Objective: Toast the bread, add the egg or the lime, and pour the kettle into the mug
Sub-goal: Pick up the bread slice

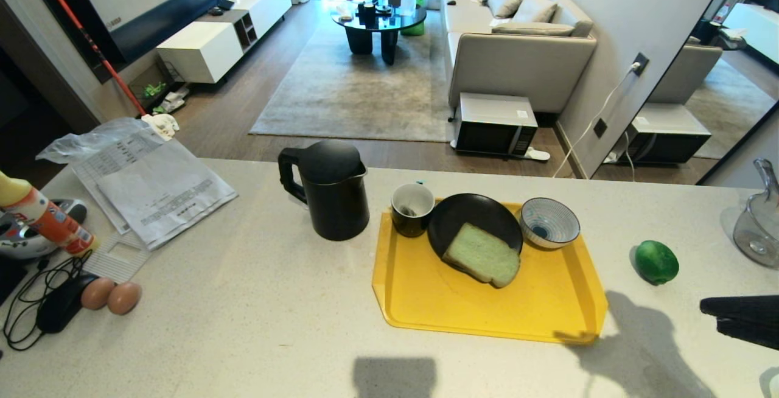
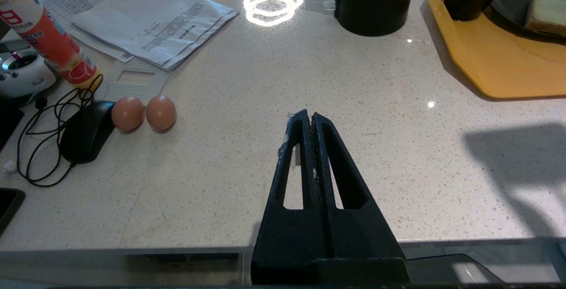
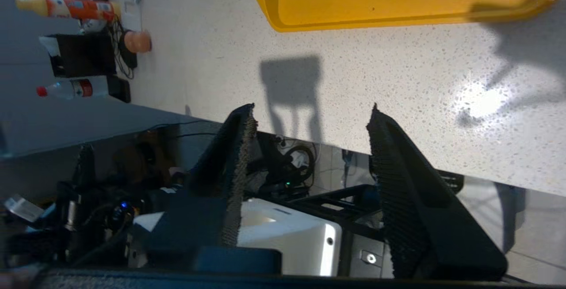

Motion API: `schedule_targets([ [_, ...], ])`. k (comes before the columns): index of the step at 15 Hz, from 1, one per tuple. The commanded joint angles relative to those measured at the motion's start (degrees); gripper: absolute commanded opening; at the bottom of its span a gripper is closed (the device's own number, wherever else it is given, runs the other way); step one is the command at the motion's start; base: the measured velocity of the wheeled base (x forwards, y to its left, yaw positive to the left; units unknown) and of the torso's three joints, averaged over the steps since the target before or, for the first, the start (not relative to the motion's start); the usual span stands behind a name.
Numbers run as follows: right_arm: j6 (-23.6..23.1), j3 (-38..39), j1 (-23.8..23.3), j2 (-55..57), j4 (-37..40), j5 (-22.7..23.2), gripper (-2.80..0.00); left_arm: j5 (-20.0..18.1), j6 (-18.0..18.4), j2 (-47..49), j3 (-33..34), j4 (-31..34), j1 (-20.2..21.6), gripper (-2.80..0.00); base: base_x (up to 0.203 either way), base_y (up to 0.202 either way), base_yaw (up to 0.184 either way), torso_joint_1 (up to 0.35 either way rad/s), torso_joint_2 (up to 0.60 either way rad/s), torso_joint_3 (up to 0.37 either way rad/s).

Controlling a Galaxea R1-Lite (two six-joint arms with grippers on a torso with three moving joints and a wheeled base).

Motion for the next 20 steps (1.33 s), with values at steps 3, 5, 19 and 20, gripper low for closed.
schedule_targets([
  [3, 1.62, 7.48, 0.14, 7.50, -11.15, 0.10, 0.00, 0.00, 0.05, -0.13, 0.97, -0.01, 0.01, -2.80, 0.000, 0.000, 0.000, 0.000, 0.00, 0.000],
  [5, 1.79, 11.68, 0.42, 11.09, -18.09, -0.43, 0.00, 0.00, 0.05, -0.13, 0.97, -0.04, 0.01, -2.80, 0.000, 0.000, 0.000, 0.000, 0.00, 0.000],
  [19, 22.59, 6.76, 22.71, 44.47, -39.65, -25.70, 0.00, 0.00, 0.05, -0.13, 0.97, -0.05, 0.01, -2.80, 0.000, 0.000, 0.000, 0.000, 0.00, 0.000],
  [20, 22.98, 6.25, 22.71, 45.63, -40.20, -25.10, 0.00, 0.00, 0.05, -0.13, 0.97, 0.00, 0.01, -2.80, 0.000, 0.000, 0.000, 0.000, 0.00, 0.000],
])
